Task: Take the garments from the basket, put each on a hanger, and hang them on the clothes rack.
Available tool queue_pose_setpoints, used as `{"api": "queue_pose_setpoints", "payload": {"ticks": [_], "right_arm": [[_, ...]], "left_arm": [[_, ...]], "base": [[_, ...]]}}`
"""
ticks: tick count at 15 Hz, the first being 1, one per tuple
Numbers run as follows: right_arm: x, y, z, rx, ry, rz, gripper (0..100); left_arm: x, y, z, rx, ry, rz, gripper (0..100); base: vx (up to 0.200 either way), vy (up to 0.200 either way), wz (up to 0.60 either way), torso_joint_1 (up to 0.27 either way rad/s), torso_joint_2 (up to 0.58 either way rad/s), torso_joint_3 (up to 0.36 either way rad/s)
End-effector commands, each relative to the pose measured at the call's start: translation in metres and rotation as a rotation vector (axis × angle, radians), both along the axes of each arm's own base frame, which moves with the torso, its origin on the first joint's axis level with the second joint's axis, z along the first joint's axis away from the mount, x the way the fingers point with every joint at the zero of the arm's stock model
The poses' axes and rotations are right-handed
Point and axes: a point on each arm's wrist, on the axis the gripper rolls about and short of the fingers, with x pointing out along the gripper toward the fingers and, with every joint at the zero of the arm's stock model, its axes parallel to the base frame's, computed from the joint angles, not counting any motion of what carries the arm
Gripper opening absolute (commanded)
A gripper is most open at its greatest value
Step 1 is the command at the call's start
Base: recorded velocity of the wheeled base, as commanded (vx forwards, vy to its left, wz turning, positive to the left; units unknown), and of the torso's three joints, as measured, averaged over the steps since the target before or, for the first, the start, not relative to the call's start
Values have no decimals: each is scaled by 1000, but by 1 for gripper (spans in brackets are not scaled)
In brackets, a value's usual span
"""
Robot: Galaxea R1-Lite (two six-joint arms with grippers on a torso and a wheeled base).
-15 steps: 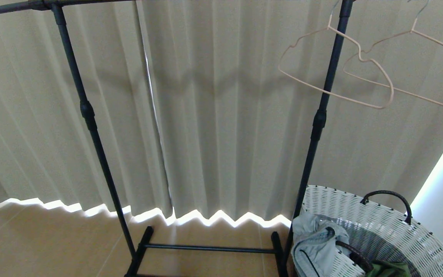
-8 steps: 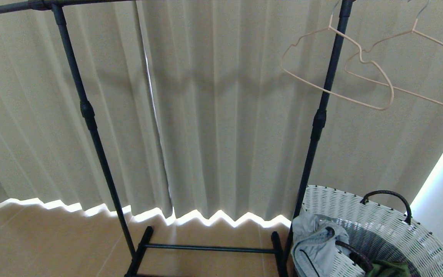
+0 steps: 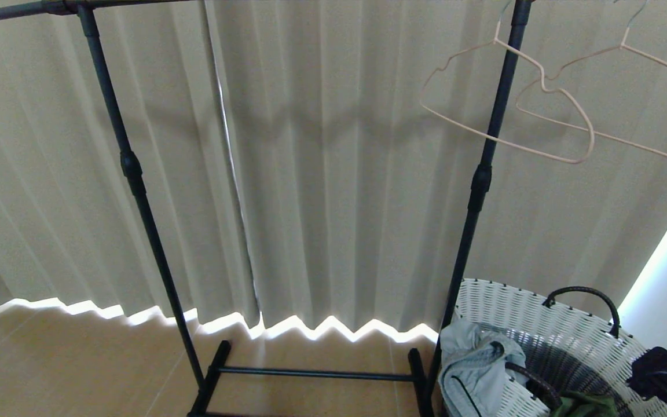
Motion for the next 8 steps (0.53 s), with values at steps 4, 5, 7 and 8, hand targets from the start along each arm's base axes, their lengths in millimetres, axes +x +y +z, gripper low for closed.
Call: {"api": "queue_pose_setpoints", "payload": {"ticks": [4,5,7,8], "right_arm": [[36,-1,-33,-22,154,25,100],[40,-2,-35,-23,156,24,100],[44,-4,-39,-24,159,12,100],[47,-5,-39,-29,159,14,100]], "left_arm": [[0,0,0,0,0,1,100],[0,0,0,0,0,1,100],[0,0,0,0,0,1,100],[0,0,0,0,0,1,100]], "base": [[0,0,0,0,0,0],[0,0,0,0,0,0],[0,0,0,0,0,0],[0,0,0,0,0,0]]}}
